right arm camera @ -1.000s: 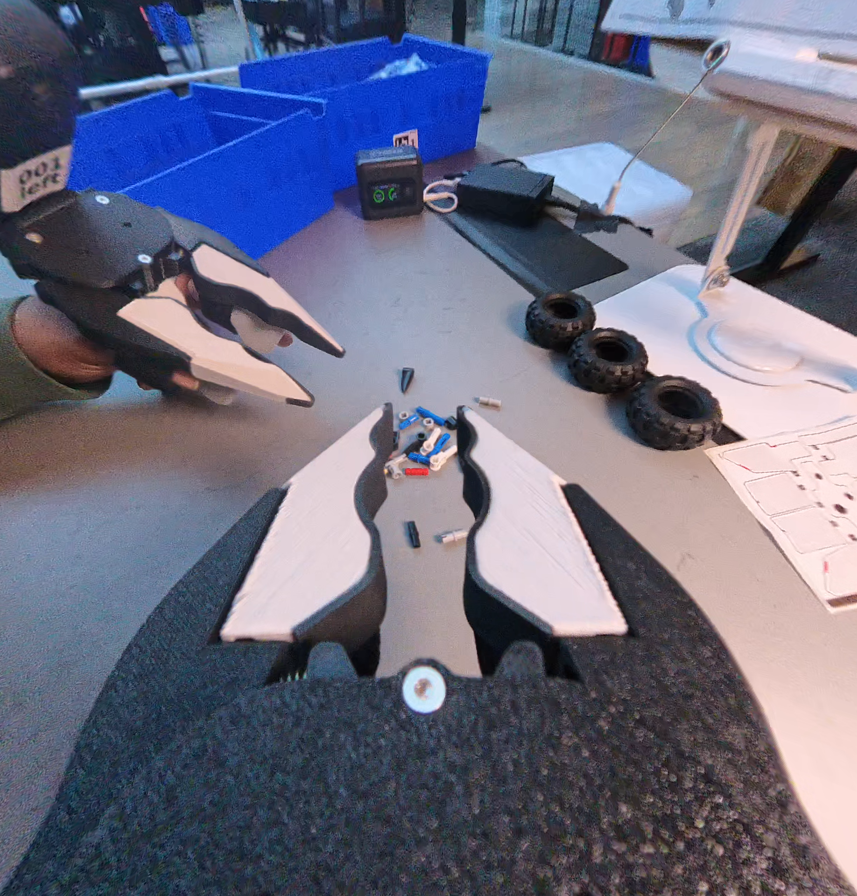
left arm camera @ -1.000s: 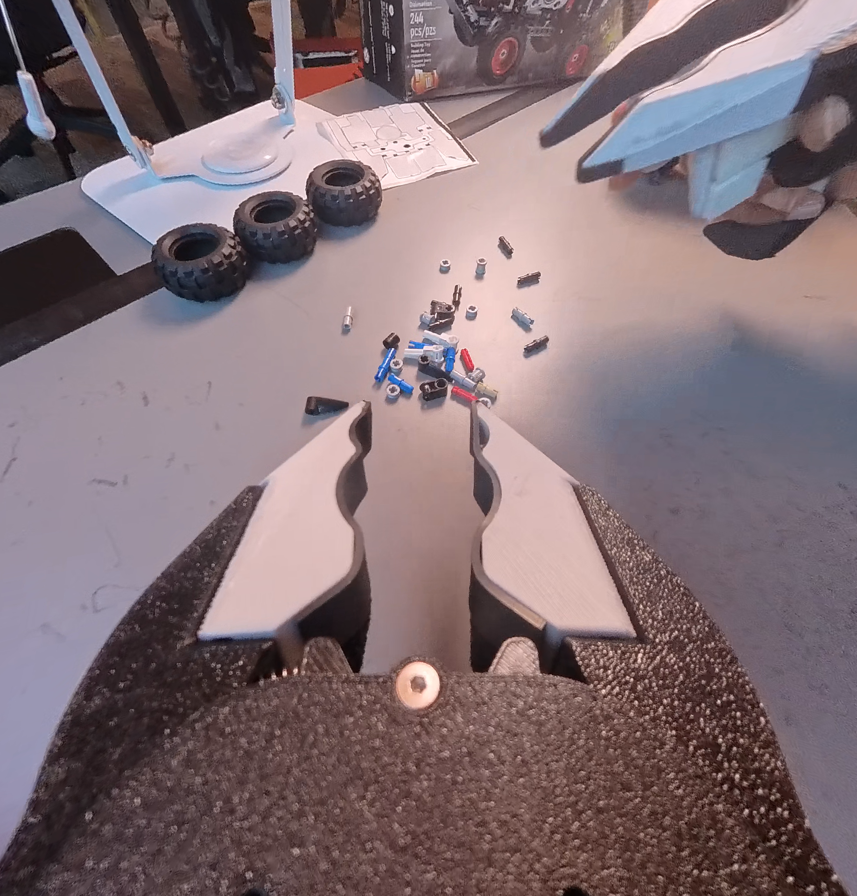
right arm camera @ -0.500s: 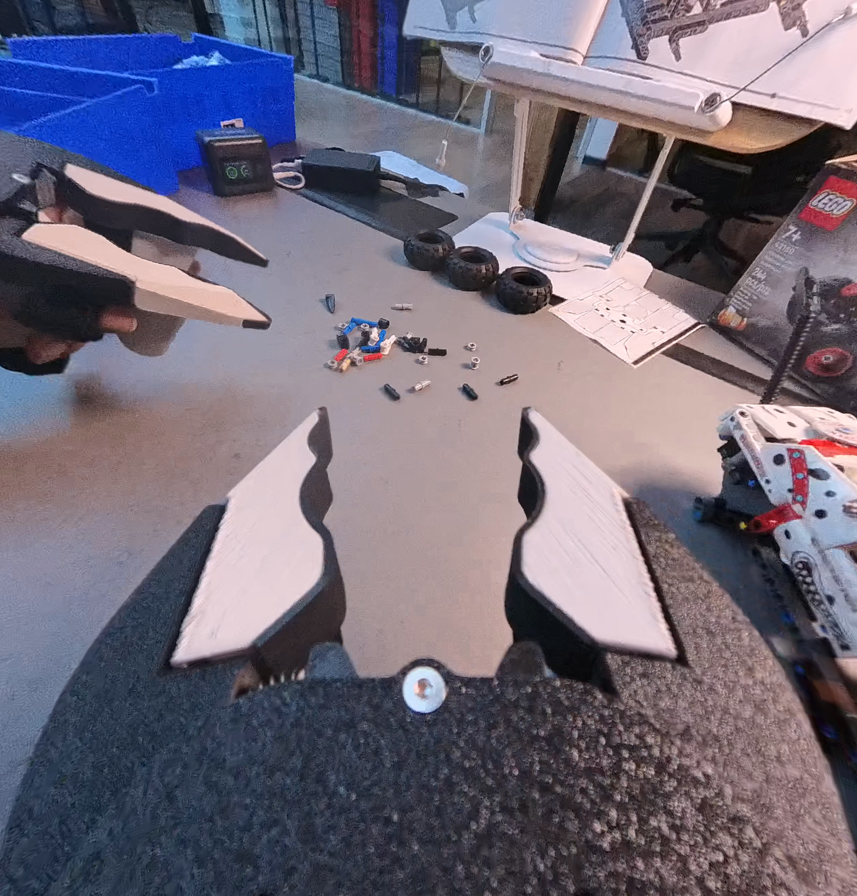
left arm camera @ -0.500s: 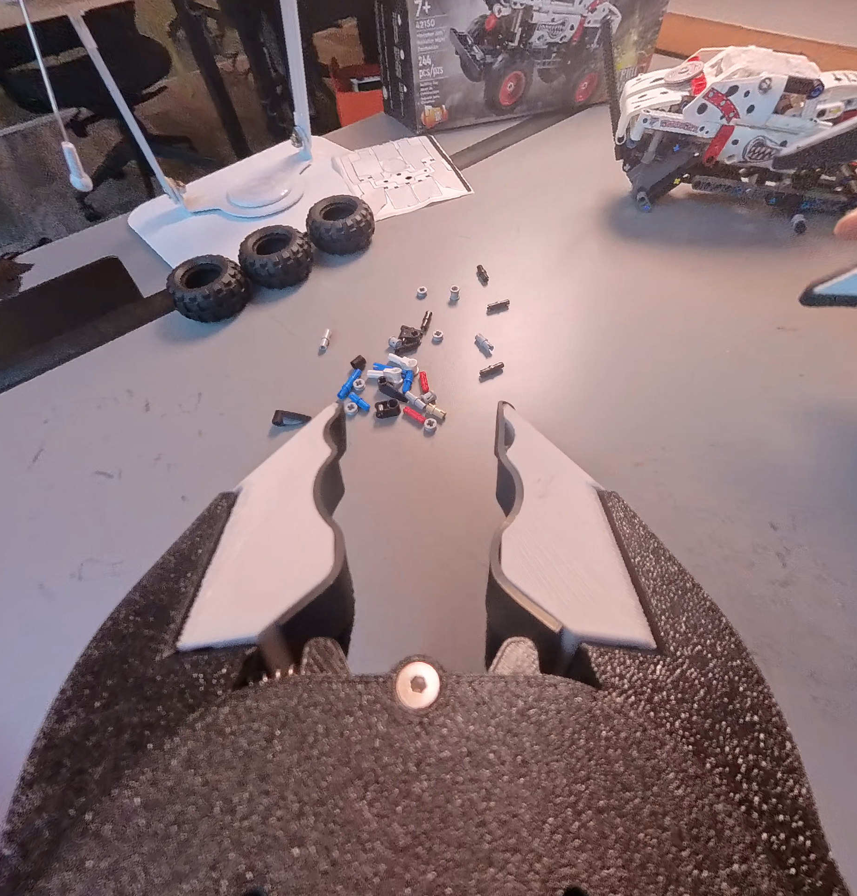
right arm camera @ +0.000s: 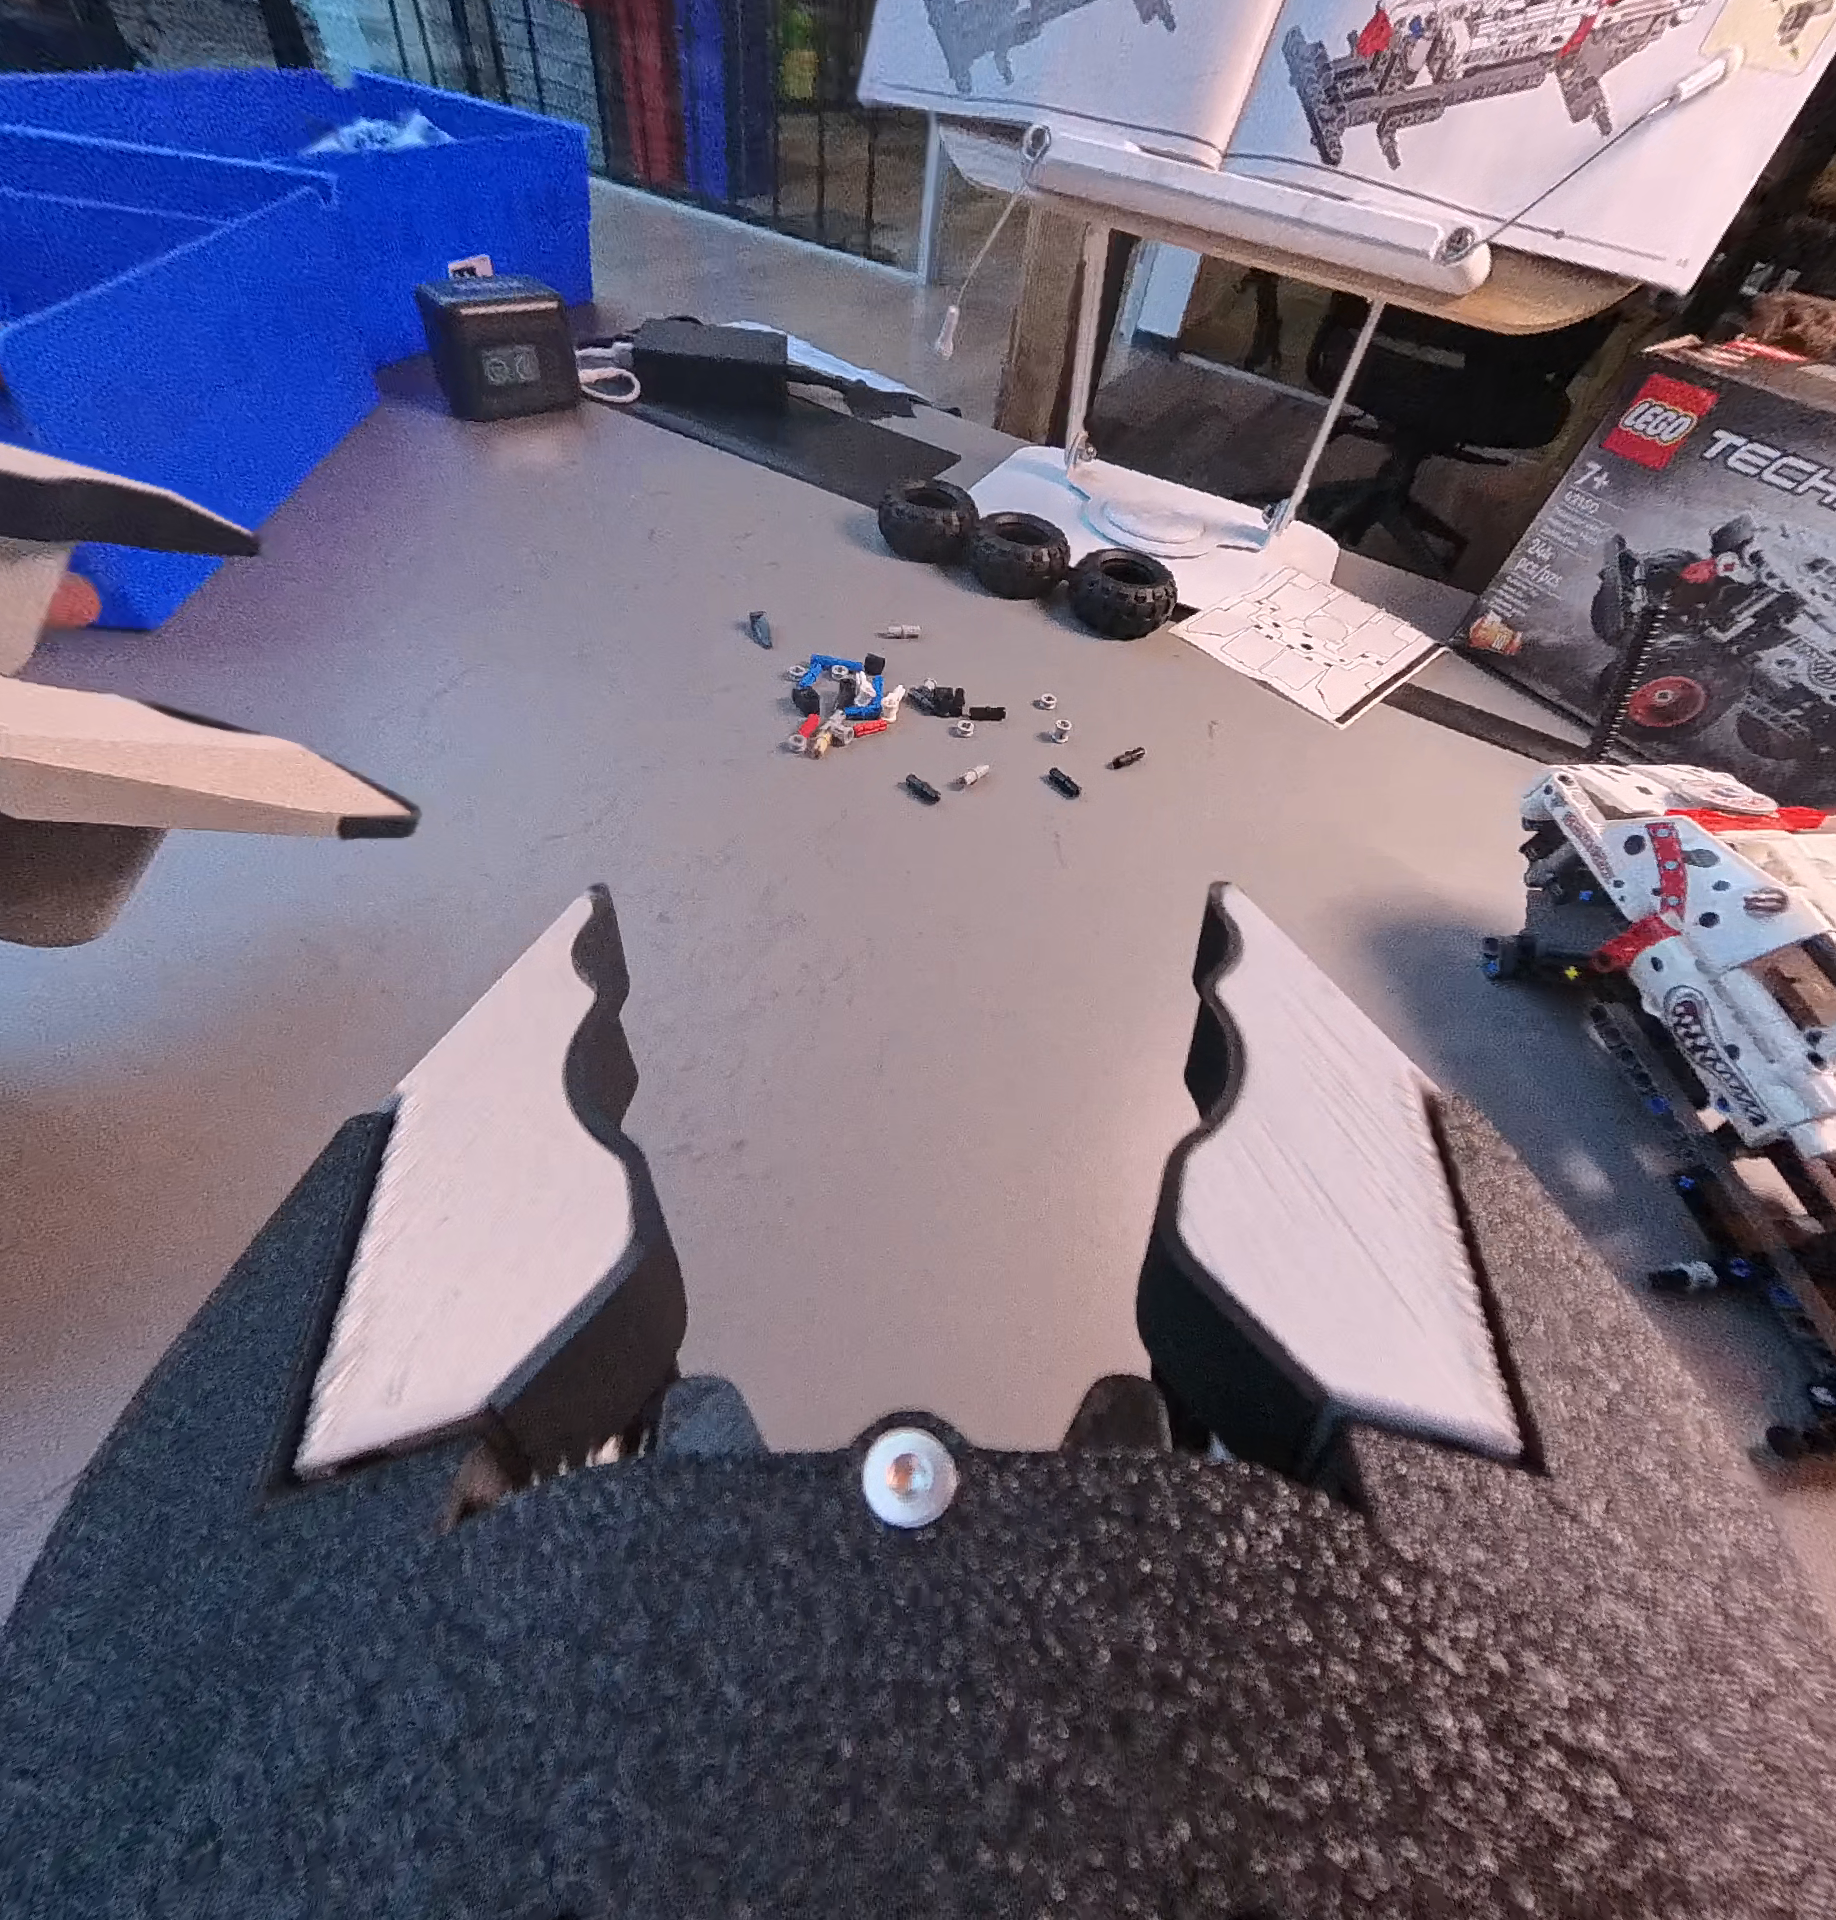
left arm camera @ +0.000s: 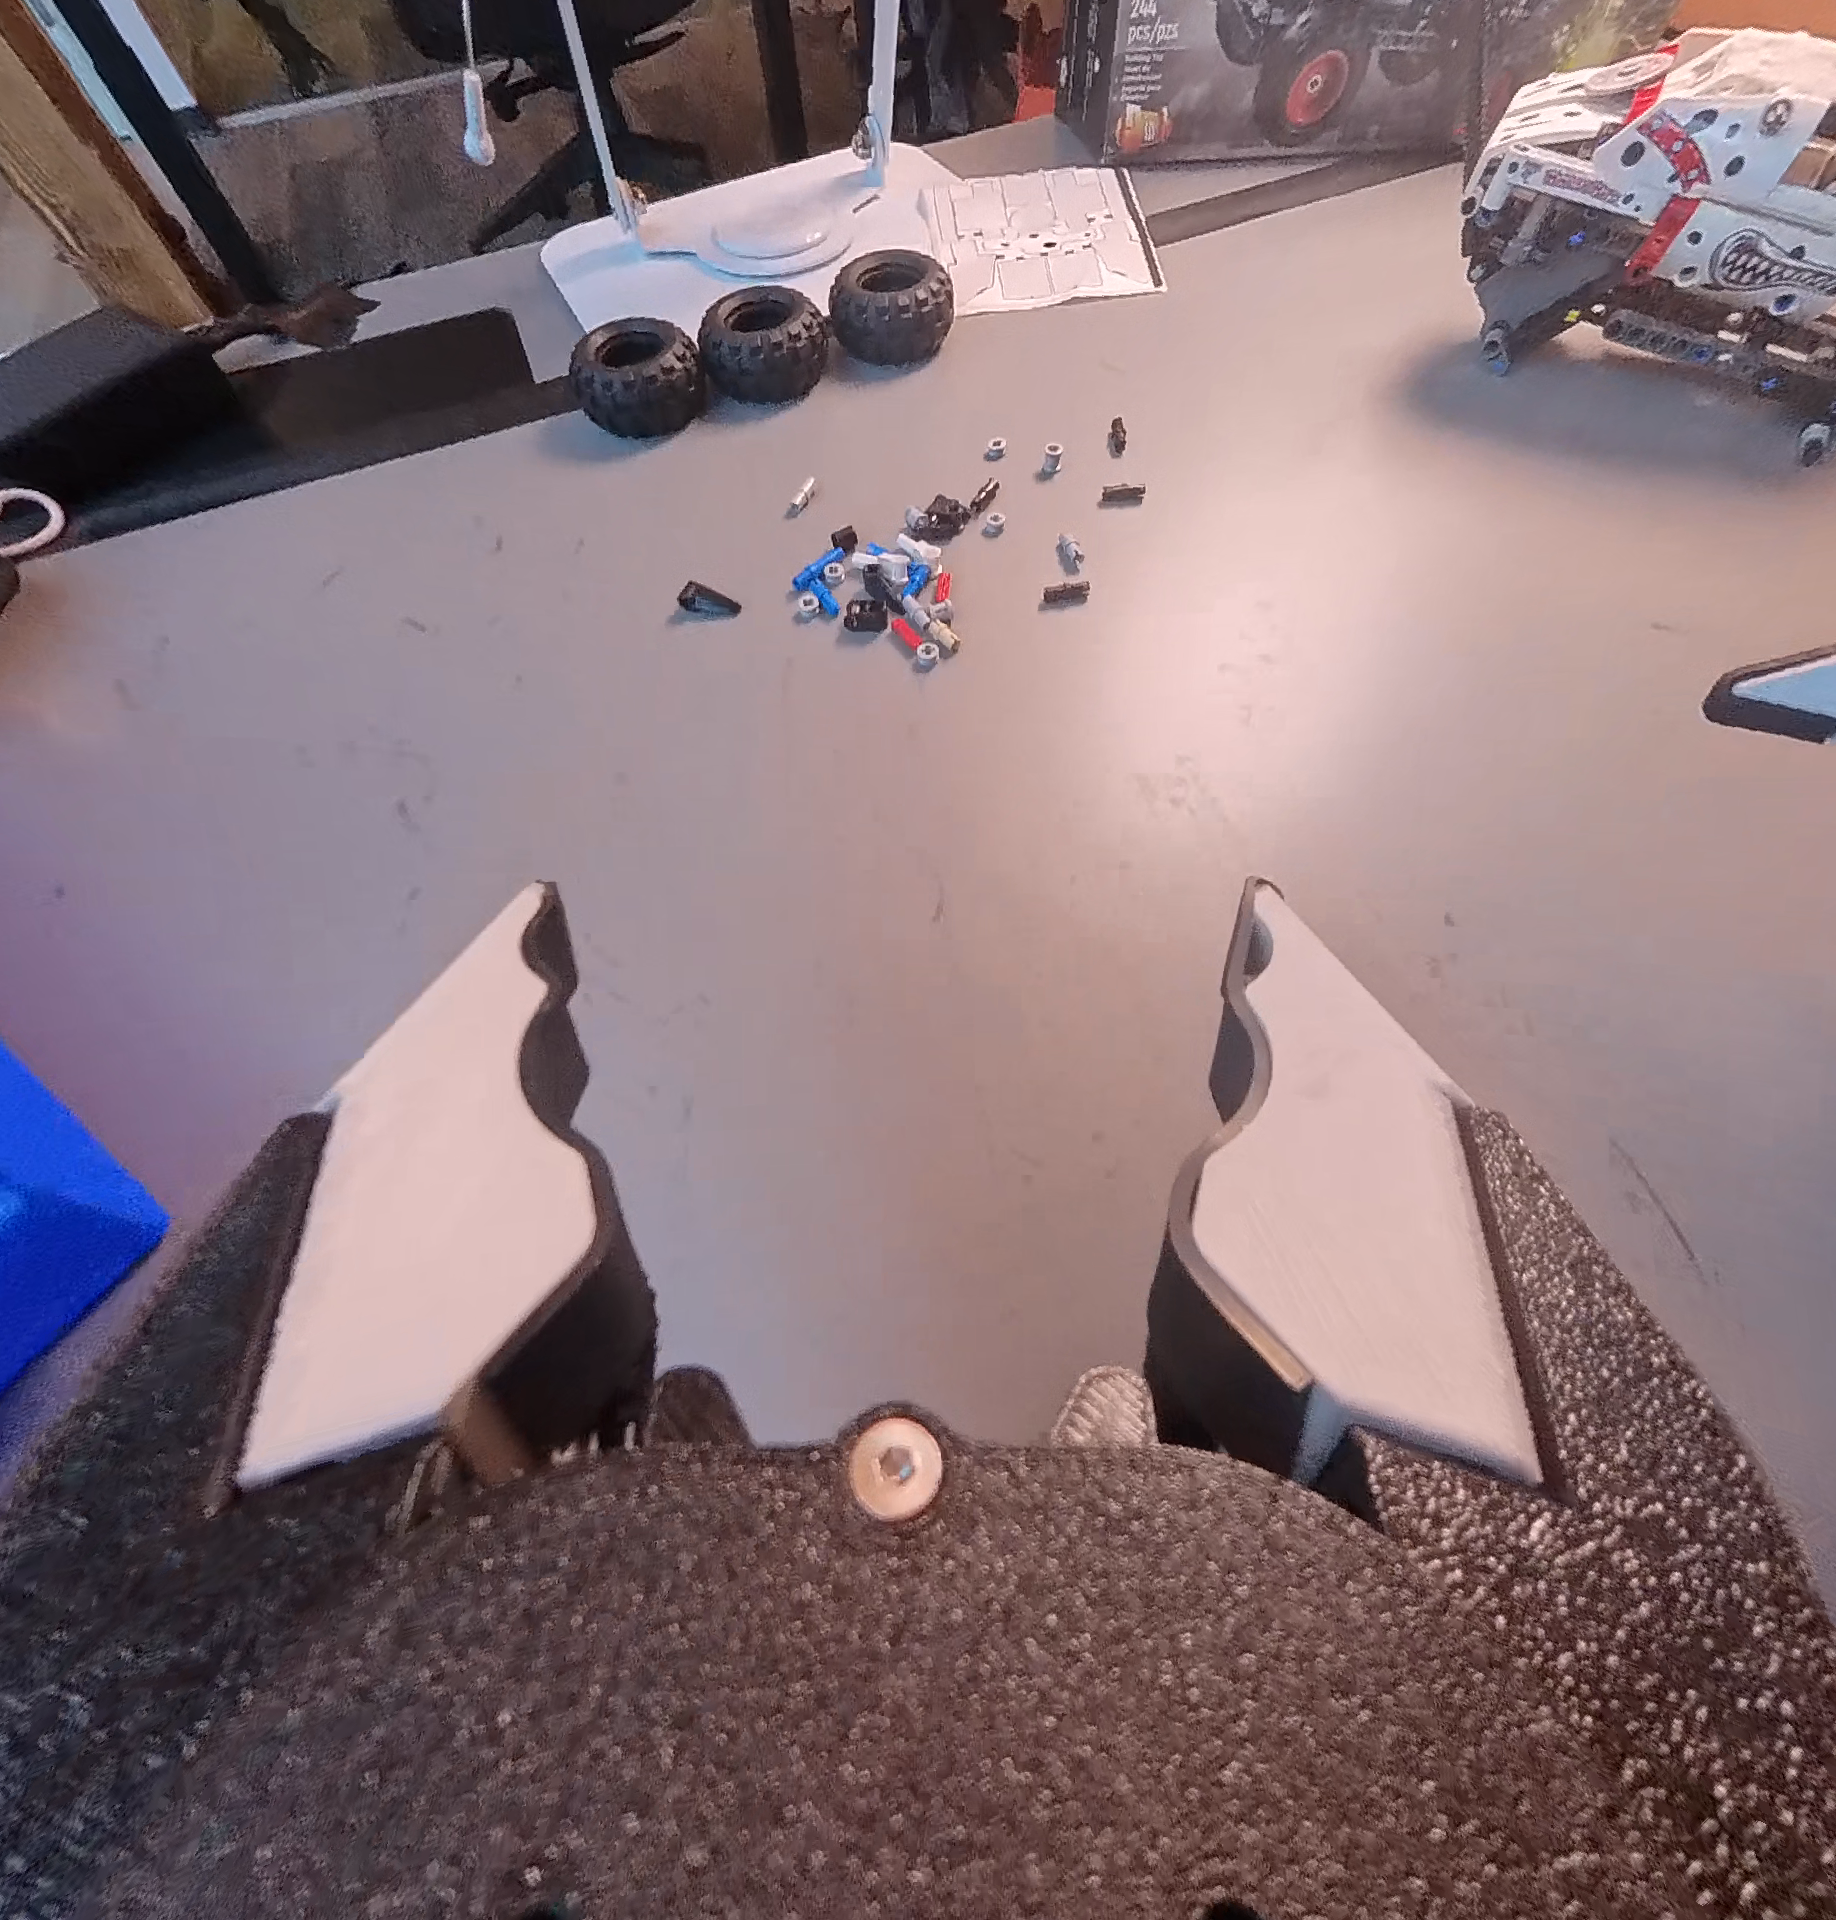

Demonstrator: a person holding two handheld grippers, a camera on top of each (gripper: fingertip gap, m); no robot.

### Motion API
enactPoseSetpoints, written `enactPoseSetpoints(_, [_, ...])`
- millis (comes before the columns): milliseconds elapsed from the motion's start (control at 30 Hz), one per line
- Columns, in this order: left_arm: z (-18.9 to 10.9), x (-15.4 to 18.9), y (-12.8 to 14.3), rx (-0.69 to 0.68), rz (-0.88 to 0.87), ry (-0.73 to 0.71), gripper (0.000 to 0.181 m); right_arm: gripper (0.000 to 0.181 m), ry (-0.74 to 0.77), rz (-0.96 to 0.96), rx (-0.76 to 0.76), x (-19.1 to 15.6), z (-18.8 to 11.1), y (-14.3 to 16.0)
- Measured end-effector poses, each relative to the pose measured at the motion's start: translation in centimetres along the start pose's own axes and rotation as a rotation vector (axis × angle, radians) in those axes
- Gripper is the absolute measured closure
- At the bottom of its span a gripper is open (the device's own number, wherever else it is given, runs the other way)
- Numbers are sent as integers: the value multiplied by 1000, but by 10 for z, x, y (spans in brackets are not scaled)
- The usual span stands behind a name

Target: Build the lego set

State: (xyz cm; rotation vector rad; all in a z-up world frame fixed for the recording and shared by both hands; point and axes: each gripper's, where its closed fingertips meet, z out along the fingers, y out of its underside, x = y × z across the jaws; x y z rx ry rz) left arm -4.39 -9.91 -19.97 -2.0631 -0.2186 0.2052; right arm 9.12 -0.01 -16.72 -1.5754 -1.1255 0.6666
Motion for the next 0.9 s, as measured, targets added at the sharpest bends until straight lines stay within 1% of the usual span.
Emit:
enactPoseSetpoints(100, [-28, 5, 5, 33, -20, -21, 57, 73, 47, -13, -35, 2, -19, 6])
enactPoseSetpoints(267, [-65, 19, 12, 114, -22, -28, 57, 72, 139, 21, -20, 20, -73, 19])
enactPoseSetpoints(367, [-79, 25, 14, 163, -31, -27, 57, 72, 222, 46, -18, 41, -107, 33])
enactPoseSetpoints(467, [-84, 24, 18, 176, -35, -44, 57, 73, 271, 80, -24, 54, -132, 49])
enactPoseSetpoints(600, [-84, 19, 18, 176, -35, -61, 57, 73, 300, 85, 4, 62, -140, 40])
enactPoseSetpoints(733, [-78, 14, 12, 181, -27, -68, 60, 74, 270, 82, 23, 52, -133, 33])
enactPoseSetpoints(767, [-76, 15, 10, 178, -18, -63, 63, 76, 249, 81, 36, 45, -131, 30])
enactPoseSetpoints(800, [-72, 17, 8, 172, -7, -55, 68, 84, 208, 72, 64, 34, -129, 23])
enactPoseSetpoints(867, [-62, 24, 2, 165, 32, -36, 82, 119, 71, 23, 129, -3, -124, 4])
enactPoseSetpoints(900, [-55, 30, -2, 164, 68, -29, 91, 127, 20, -2, 158, -22, -122, -6])
